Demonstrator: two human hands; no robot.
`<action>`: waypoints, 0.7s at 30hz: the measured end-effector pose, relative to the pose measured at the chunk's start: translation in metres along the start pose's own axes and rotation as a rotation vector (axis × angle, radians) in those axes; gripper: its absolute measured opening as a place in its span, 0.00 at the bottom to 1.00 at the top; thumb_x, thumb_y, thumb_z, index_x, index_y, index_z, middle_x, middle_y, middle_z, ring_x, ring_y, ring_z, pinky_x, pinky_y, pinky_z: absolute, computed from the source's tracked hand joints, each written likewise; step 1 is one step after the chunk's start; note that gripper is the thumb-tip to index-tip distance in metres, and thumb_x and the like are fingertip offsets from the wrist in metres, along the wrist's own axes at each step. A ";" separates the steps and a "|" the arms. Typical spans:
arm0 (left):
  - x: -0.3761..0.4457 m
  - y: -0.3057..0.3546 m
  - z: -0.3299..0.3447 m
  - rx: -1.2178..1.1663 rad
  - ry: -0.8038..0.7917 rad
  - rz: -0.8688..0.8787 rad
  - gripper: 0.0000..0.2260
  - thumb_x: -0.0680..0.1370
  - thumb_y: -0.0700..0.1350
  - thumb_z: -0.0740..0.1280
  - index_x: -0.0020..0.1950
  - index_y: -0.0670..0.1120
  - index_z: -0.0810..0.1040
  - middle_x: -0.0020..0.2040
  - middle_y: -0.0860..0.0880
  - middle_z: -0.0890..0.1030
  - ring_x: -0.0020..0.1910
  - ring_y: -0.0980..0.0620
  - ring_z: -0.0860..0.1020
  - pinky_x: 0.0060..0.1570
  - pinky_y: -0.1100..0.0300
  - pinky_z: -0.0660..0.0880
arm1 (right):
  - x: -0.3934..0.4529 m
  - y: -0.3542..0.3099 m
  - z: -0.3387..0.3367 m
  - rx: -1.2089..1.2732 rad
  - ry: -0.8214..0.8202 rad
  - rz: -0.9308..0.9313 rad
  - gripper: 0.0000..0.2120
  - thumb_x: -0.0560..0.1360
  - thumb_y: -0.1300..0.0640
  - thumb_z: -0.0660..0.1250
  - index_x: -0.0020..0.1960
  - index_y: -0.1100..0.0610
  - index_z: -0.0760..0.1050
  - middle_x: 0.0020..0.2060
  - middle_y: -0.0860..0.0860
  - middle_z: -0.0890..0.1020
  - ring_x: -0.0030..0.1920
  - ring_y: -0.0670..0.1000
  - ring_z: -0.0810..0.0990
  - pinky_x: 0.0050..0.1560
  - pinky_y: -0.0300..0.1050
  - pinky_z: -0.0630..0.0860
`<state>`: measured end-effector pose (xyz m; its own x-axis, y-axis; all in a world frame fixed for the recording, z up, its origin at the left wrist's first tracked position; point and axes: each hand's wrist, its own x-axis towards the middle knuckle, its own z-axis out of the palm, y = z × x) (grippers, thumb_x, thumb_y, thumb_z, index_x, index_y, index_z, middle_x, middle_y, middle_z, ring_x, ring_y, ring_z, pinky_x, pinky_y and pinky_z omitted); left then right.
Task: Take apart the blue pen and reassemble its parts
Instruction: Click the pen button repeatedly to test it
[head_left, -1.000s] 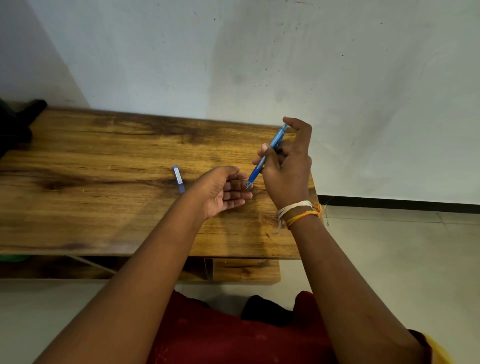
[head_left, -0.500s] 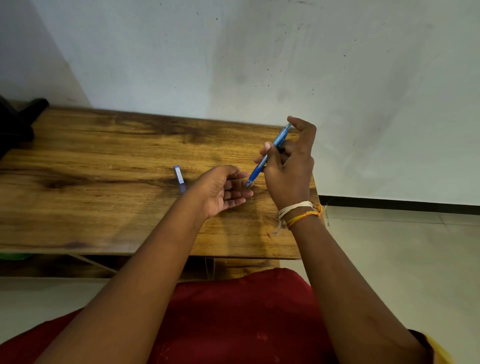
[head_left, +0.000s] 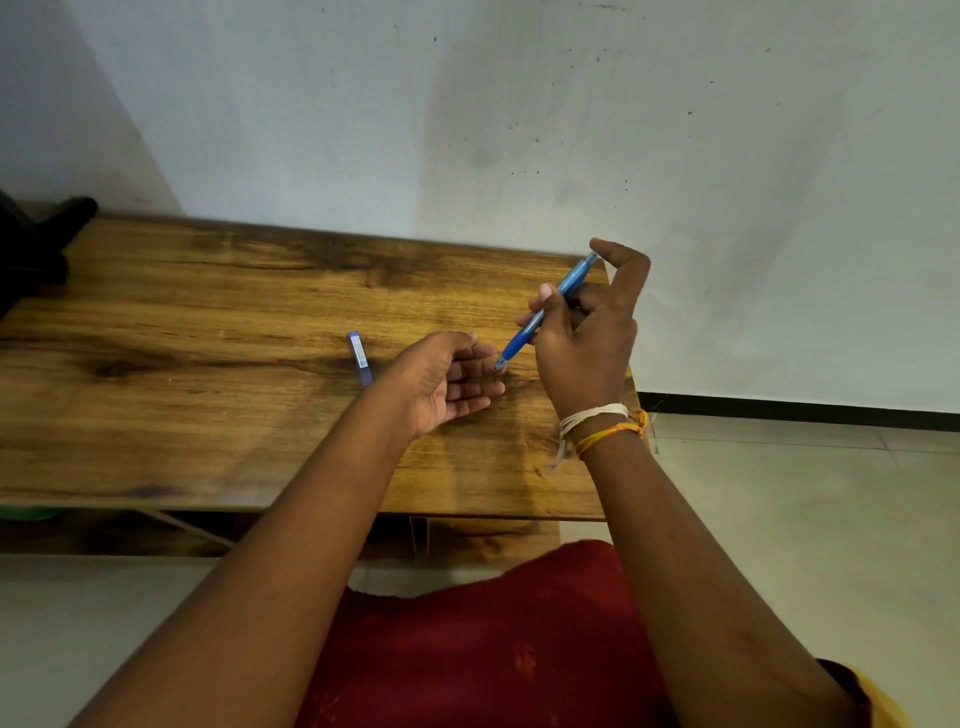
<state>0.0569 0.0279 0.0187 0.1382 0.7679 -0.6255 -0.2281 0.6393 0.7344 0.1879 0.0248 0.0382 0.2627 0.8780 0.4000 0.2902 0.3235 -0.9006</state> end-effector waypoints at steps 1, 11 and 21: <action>0.000 0.000 0.000 0.002 0.002 -0.001 0.11 0.80 0.46 0.59 0.48 0.43 0.79 0.40 0.46 0.83 0.42 0.47 0.82 0.49 0.56 0.76 | 0.000 0.000 0.000 -0.001 -0.001 0.003 0.19 0.77 0.67 0.63 0.64 0.56 0.61 0.36 0.56 0.83 0.33 0.47 0.84 0.36 0.40 0.82; -0.002 0.002 -0.002 0.012 0.012 0.000 0.11 0.80 0.45 0.59 0.47 0.43 0.79 0.38 0.46 0.83 0.42 0.48 0.82 0.48 0.55 0.76 | 0.000 -0.005 0.001 0.023 0.001 0.046 0.19 0.77 0.67 0.62 0.63 0.56 0.60 0.37 0.58 0.83 0.33 0.49 0.84 0.37 0.42 0.83; -0.003 0.003 -0.008 -0.005 0.023 -0.009 0.11 0.80 0.45 0.59 0.47 0.43 0.79 0.37 0.46 0.84 0.41 0.47 0.82 0.48 0.55 0.76 | -0.002 -0.008 0.005 0.033 0.003 0.068 0.19 0.77 0.68 0.62 0.63 0.57 0.60 0.38 0.58 0.83 0.34 0.49 0.85 0.37 0.43 0.83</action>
<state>0.0483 0.0271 0.0206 0.1177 0.7606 -0.6385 -0.2321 0.6462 0.7270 0.1806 0.0227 0.0437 0.2833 0.8976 0.3377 0.2412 0.2741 -0.9310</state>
